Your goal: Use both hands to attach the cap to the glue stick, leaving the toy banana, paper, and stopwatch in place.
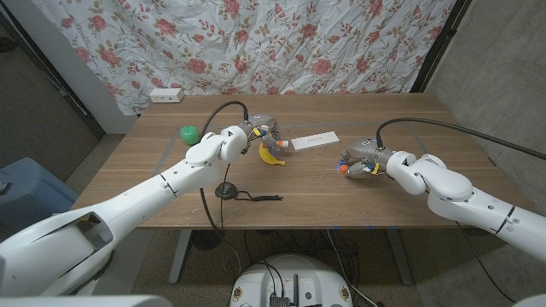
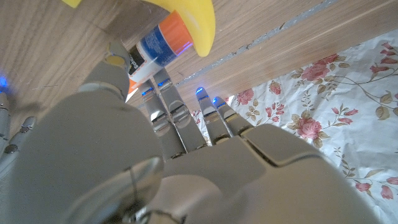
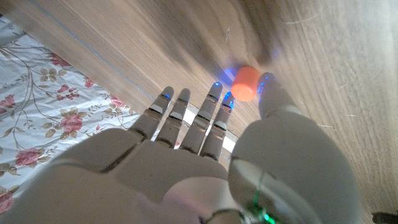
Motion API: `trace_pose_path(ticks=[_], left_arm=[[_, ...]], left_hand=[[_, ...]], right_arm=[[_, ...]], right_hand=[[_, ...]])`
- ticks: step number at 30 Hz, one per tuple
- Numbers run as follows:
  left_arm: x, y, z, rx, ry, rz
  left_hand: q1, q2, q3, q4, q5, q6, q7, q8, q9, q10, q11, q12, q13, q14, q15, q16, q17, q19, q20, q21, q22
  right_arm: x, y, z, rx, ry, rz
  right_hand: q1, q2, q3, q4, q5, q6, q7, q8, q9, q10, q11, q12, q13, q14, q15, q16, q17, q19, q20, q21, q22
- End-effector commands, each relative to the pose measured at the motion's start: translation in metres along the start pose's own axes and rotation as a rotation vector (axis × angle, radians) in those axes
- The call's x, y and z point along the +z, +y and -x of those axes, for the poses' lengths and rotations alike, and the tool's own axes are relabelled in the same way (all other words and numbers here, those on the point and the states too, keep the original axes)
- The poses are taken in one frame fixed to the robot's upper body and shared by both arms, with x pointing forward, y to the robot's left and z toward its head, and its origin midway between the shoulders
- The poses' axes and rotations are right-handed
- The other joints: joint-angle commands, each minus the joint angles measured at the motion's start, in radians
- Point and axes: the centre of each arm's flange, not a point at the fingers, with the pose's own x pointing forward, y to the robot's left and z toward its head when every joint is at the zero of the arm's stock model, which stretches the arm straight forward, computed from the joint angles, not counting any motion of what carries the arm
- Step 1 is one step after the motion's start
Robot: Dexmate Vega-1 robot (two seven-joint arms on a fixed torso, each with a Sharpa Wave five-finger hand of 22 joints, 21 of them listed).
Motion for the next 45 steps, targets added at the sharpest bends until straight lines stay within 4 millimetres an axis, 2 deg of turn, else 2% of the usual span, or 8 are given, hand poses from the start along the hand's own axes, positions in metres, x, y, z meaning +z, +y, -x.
trace_pose_path(ticks=[1, 6, 7, 23, 34, 40, 45], left_arm=[[-0.001, 0.0, 0.001, 0.002, 0.0, 0.0], [0.0, 0.0, 0.0, -0.001, -0.002, -0.002], [0.0, 0.0, 0.0, -0.001, -0.002, -0.002], [0.0, 0.0, -0.003, -0.003, -0.004, 0.001], [-0.001, -0.001, -0.004, -0.003, -0.011, 0.003], [-0.002, -0.001, -0.003, -0.002, -0.008, 0.006], [-0.003, -0.001, -0.004, -0.001, -0.017, 0.005]], left_hand=[[-0.026, 0.061, 0.0, 0.004, 0.007, 0.089, -0.009, 0.003, 0.021, 0.016, -0.015, 0.006, 0.004, -0.005, -0.146, 0.001, 0.002, 0.003, -0.043, 0.005, 0.002], [-0.027, 0.061, 0.0, 0.004, 0.007, 0.088, -0.009, 0.002, 0.02, 0.015, -0.015, 0.006, 0.004, -0.005, -0.146, 0.0, 0.002, 0.002, -0.043, 0.005, 0.002], [-0.027, 0.061, 0.0, 0.004, 0.007, 0.088, -0.009, 0.002, 0.02, 0.015, -0.016, 0.006, 0.004, -0.005, -0.146, 0.0, 0.002, 0.003, -0.043, 0.005, 0.002], [-0.028, 0.063, -0.001, 0.002, 0.007, 0.088, -0.009, 0.003, 0.02, 0.015, -0.015, 0.007, 0.004, -0.006, -0.146, 0.0, 0.002, 0.003, -0.043, 0.005, 0.002], [-0.029, 0.064, -0.002, 0.001, 0.007, 0.088, -0.009, 0.002, 0.019, 0.015, -0.015, 0.007, 0.004, -0.007, -0.146, 0.0, 0.002, 0.003, -0.043, 0.005, 0.002], [-0.03, 0.064, -0.002, 0.001, 0.007, 0.087, -0.008, 0.002, 0.019, 0.014, -0.015, 0.007, 0.004, -0.007, -0.145, 0.0, 0.002, 0.004, -0.042, 0.005, 0.002], [-0.029, 0.065, -0.002, 0.001, 0.007, 0.088, -0.009, 0.003, 0.02, 0.014, -0.016, 0.007, 0.004, -0.007, -0.146, 0.0, 0.002, 0.004, -0.041, 0.005, 0.002]], right_arm=[[0.002, 0.005, -0.002, -0.029, -0.008, -0.006], [0.002, 0.005, -0.003, -0.046, -0.009, -0.01], [0.002, 0.005, -0.003, -0.048, -0.006, -0.011], [0.001, 0.011, -0.005, -0.055, -0.009, -0.02], [-0.002, 0.013, -0.002, -0.07, -0.016, -0.036], [-0.003, 0.015, 0.0, -0.095, -0.016, -0.042], [-0.005, 0.015, 0.0, -0.107, -0.015, -0.053]], right_hand=[[0.026, 0.006, -0.004, -0.002, -0.005, 0.024, 0.001, 0.015, 0.005, 0.027, 0.001, 0.001, 0.002, 0.015, -0.148, 0.009, 0.003, 0.013, -0.001, 0.0, 0.003], [0.044, 0.01, -0.012, 0.001, -0.008, 0.059, 0.0, 0.03, 0.008, 0.052, 0.001, -0.001, 0.003, 0.032, -0.148, 0.015, 0.007, 0.02, -0.003, 0.0, 0.003], [0.061, 0.008, -0.024, 0.002, -0.009, 0.091, 0.0, 0.045, 0.01, 0.084, 0.001, -0.001, 0.003, 0.038, -0.146, 0.02, 0.014, 0.024, -0.004, -0.002, 0.003], [0.064, 0.013, -0.04, 0.009, -0.006, 0.12, 0.001, 0.058, 0.011, 0.108, 0.0, -0.004, 0.003, 0.07, -0.147, 0.035, 0.019, 0.038, -0.013, 0.0, 0.003], [0.075, 0.013, -0.06, 0.011, 0.0, 0.16, 0.001, 0.078, 0.014, 0.159, 0.001, 0.0, 0.005, 0.105, -0.148, 0.055, 0.026, 0.051, -0.02, 0.0, 0.003], [0.083, 0.013, -0.078, 0.012, 0.012, 0.186, 0.002, 0.091, 0.015, 0.201, 0.001, 0.002, 0.006, 0.137, -0.158, 0.074, 0.031, 0.063, -0.032, 0.0, 0.002], [0.1, 0.016, -0.083, 0.009, 0.019, 0.198, 0.003, 0.095, 0.014, 0.221, 0.0, 0.003, 0.007, 0.146, -0.164, 0.08, 0.032, 0.067, -0.039, -0.001, 0.002]])
